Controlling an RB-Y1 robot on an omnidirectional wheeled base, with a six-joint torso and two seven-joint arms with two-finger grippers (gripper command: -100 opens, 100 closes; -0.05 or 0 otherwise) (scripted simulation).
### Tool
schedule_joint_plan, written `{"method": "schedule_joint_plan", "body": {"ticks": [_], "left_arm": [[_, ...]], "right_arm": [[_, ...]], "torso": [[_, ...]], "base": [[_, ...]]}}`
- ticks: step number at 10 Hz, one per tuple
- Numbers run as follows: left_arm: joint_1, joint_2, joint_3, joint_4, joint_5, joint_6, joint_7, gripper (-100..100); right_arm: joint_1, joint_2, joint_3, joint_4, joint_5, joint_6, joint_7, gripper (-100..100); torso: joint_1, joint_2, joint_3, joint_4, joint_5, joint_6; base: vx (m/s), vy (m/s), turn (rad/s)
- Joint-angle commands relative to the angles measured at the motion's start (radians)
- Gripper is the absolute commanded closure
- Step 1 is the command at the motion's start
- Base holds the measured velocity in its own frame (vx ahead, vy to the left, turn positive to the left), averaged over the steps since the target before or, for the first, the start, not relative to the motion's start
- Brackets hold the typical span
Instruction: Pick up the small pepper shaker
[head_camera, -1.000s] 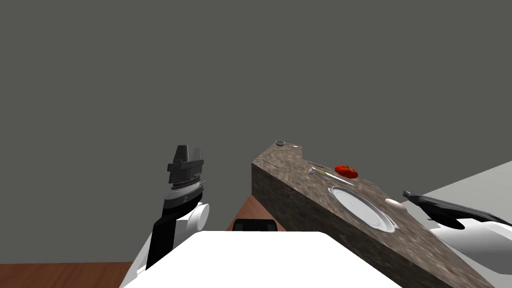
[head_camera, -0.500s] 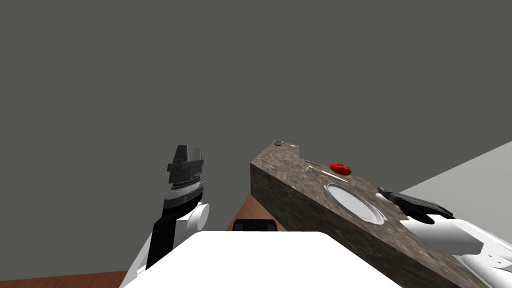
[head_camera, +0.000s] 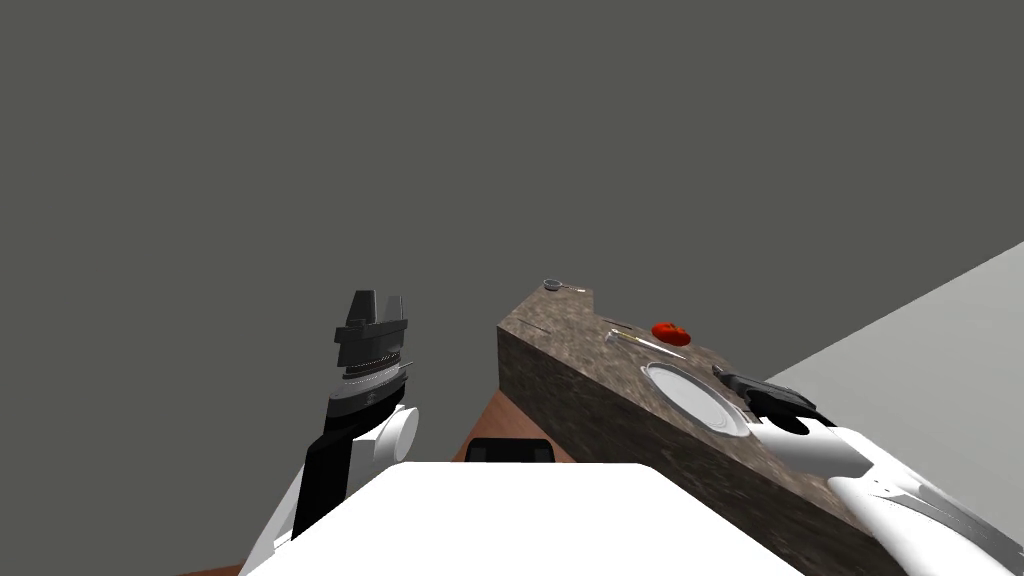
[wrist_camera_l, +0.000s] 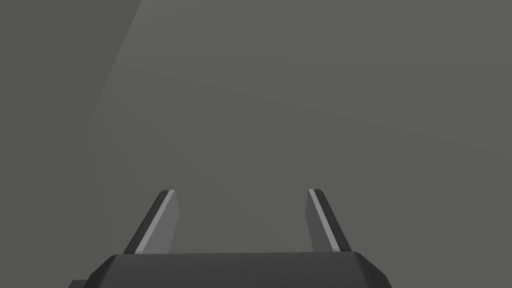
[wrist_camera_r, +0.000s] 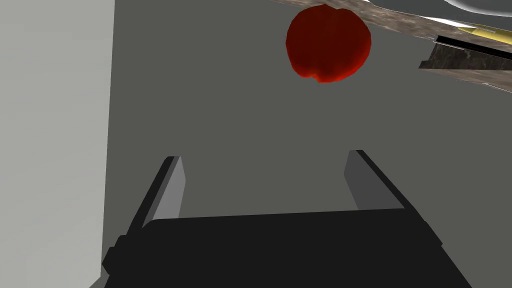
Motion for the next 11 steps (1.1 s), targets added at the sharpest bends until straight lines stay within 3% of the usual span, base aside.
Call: {"method": "schedule_joint_plan", "body": {"ticks": [1,2,3,5,8,10,11], "left_arm": [[0.0,0.0,0.0,0.0,0.0,0.0,0.0,0],[0.0,0.0,0.0,0.0,0.0,0.0,0.0,0],[0.0,0.0,0.0,0.0,0.0,0.0,0.0,0],[0.0,0.0,0.0,0.0,0.0,0.0,0.0,0],[0.0,0.0,0.0,0.0,0.0,0.0,0.0,0],[0.0,0.0,0.0,0.0,0.0,0.0,0.0,0],[0.0,0.0,0.0,0.0,0.0,0.0,0.0,0]], "right_arm": [[-0.05,0.05,-0.012,0.02,-0.008,-0.05,0.05,-100],[-0.06,0.061,-0.012,0.02,-0.008,-0.056,0.079,-100],[-0.096,0.101,-0.03,0.033,-0.007,-0.098,0.107,-100],[-0.109,0.119,-0.03,0.033,-0.007,-0.104,0.147,-100],[-0.197,0.215,-0.065,0.059,-0.006,-0.183,0.236,-100],[-0.202,0.228,-0.065,0.059,-0.006,-0.199,0.277,-100],[-0.246,0.276,-0.083,0.073,-0.005,-0.246,0.324,-100]], "torso": [[0.0,0.0,0.0,0.0,0.0,0.0],[0.0,0.0,0.0,0.0,0.0,0.0],[0.0,0.0,0.0,0.0,0.0,0.0],[0.0,-0.001,0.0,0.0,0.0,0.0],[0.0,-0.001,0.0,0.0,0.0,0.0],[0.0,-0.001,-0.001,0.0,0.0,0.0],[0.0,0.0,0.0,0.0,0.0,0.0]], "base": [[0.008,-0.003,-0.099],[0.009,-0.002,-0.047],[0.013,-0.006,-0.103],[0.009,-0.001,-0.016],[0.017,-0.005,-0.078],[0.015,-0.002,-0.016],[0.017,-0.007,-0.091]]}}
